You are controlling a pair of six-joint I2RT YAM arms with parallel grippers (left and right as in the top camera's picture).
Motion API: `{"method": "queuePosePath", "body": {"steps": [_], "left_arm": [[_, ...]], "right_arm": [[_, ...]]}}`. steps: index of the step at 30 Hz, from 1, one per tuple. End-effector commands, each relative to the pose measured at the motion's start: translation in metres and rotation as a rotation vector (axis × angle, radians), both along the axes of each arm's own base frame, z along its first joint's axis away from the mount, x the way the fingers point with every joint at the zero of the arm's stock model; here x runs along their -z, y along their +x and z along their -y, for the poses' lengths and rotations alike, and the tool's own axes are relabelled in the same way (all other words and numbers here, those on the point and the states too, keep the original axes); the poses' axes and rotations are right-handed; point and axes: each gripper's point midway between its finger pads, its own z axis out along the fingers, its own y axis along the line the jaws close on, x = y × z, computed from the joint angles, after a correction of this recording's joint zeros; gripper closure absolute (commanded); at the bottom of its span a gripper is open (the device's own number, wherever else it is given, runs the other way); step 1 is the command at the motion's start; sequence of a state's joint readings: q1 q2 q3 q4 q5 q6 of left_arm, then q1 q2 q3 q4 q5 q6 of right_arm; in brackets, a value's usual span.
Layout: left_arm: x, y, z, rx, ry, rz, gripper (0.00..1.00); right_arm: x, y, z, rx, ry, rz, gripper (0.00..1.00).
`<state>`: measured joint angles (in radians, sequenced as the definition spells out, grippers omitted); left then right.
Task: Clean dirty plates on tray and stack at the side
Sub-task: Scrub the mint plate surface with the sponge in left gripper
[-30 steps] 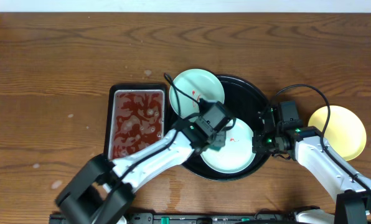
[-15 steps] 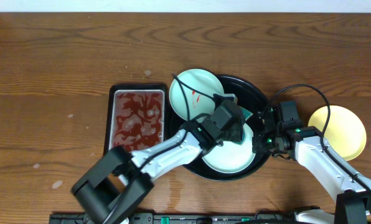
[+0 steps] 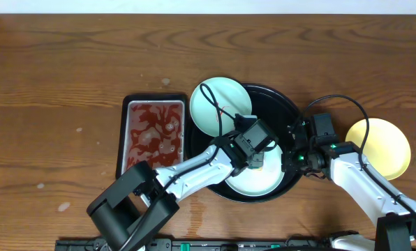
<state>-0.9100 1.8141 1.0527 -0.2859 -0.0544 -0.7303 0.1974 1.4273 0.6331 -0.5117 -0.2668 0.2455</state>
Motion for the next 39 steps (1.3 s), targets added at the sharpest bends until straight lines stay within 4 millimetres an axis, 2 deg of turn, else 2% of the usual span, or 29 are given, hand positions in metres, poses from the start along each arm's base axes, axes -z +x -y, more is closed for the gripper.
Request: {"method": "queuePosePath", "body": {"steps": [1, 6, 10, 16, 20, 23, 28, 33, 39], "left_arm": [[0.018, -0.002, -0.043, 0.025, 0.196, 0.032, 0.93], [-0.017, 0.007, -0.031, 0.03, 0.107, 0.106, 0.92], [-0.036, 0.01, -0.009, 0.038, -0.023, 0.127, 0.93], [-0.042, 0.014, 0.021, -0.022, -0.2, 0.092, 0.92], [-0.042, 0.023, 0.036, -0.04, -0.268, 0.113, 0.93], [-0.038, 0.027, 0.043, -0.072, -0.308, 0.106, 0.92], [-0.022, 0.021, 0.053, -0.05, -0.332, 0.049, 0.92], [0.006, 0.012, 0.041, -0.052, -0.246, -0.009, 0.93], [0.027, -0.006, 0.009, 0.003, -0.061, -0.058, 0.93]], "right_arm": [[0.004, -0.001, 0.006, 0.019, -0.032, -0.007, 0.99], [0.004, -0.001, 0.006, 0.019, -0.032, -0.008, 0.99], [0.004, -0.001, 0.006, 0.019, -0.033, -0.01, 0.99], [0.004, -0.001, 0.006, 0.019, -0.033, -0.01, 0.99], [0.004, -0.001, 0.006, 0.019, -0.033, -0.01, 0.99], [0.004, -0.001, 0.006, 0.019, -0.033, -0.01, 0.99], [0.004, -0.001, 0.006, 0.019, -0.033, -0.01, 0.99], [0.004, -0.001, 0.006, 0.019, -0.033, -0.01, 0.99], [0.004, -0.001, 0.006, 0.019, -0.033, -0.01, 0.99]]}}
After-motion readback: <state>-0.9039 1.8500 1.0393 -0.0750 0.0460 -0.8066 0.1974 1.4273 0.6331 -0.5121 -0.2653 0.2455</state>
